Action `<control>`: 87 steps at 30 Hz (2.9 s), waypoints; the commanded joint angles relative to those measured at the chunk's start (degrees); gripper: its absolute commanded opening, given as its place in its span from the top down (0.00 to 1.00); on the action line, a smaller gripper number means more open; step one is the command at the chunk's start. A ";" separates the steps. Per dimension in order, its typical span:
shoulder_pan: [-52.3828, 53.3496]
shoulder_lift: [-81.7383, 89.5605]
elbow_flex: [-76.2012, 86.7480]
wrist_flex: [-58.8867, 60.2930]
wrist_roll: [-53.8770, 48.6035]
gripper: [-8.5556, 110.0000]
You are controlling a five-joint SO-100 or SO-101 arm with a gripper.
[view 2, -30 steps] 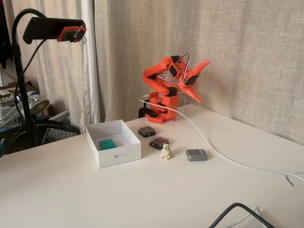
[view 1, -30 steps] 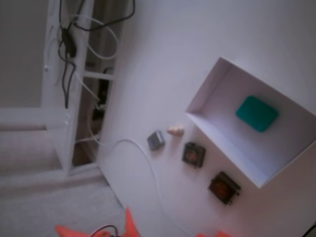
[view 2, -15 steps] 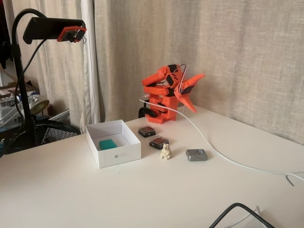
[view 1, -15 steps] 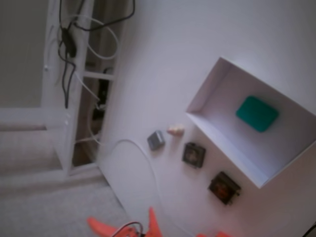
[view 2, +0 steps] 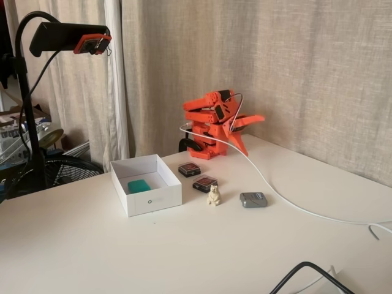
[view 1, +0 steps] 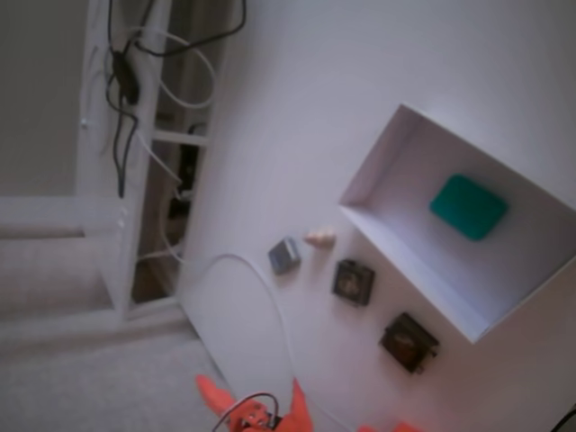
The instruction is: Grasp the green cube and put it in the bin.
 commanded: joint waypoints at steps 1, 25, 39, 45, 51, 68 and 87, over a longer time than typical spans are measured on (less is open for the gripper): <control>-0.26 0.53 -0.18 -0.62 -0.09 0.82; 0.09 0.53 -0.18 -0.62 0.44 1.00; 0.09 0.53 -0.18 -0.62 0.44 1.00; 0.09 0.53 -0.18 -0.62 0.44 1.00; 0.09 0.53 -0.18 -0.62 0.44 1.00; 0.09 0.53 -0.18 -0.62 0.44 1.00; 0.09 0.53 -0.18 -0.62 0.44 1.00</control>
